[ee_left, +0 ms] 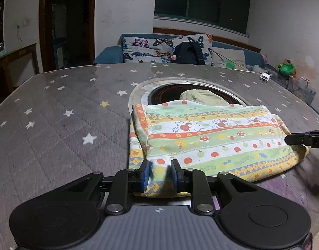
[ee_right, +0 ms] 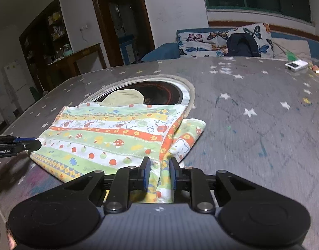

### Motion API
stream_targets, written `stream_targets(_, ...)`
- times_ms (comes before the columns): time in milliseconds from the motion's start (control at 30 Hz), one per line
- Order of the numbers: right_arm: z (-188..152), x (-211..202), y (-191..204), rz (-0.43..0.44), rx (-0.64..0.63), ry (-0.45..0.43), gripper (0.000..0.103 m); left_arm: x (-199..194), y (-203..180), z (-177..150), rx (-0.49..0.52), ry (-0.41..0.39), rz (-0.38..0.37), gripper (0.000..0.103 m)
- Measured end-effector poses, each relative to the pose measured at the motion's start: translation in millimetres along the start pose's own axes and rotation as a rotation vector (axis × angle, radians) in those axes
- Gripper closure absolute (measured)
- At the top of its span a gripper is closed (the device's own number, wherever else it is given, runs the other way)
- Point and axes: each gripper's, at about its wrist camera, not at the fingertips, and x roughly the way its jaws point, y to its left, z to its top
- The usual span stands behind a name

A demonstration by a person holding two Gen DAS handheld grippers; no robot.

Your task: Fold clothes

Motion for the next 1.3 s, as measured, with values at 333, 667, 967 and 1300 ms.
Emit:
stream_targets(333, 18.6, 29.2, -4.0, -0.011, 0.007, -0.024, 0.080, 26.2, 7.1, 19.2, -0.017, -0.018, 0.061, 0.076)
stream_targets(667, 15.8, 20.7, -13.7, -0.012, 0.006, -0.042, 0.064, 20.7, 13.6, 16.7, -0.040, -0.030, 0.084, 0.064)
stream_targets(967, 16.3, 6.8, -42.5, -0.125, 0.031, -0.069, 0.050, 13.7, 38.5, 14.3, -0.090, -0.065, 0.164, 0.047)
stream_targets(1300, 24.3, 14.6, -67.2, -0.270, 0.051, -0.076, 0.041, 27.9, 75.1, 12.8, -0.176, -0.038, 0.264, 0.025)
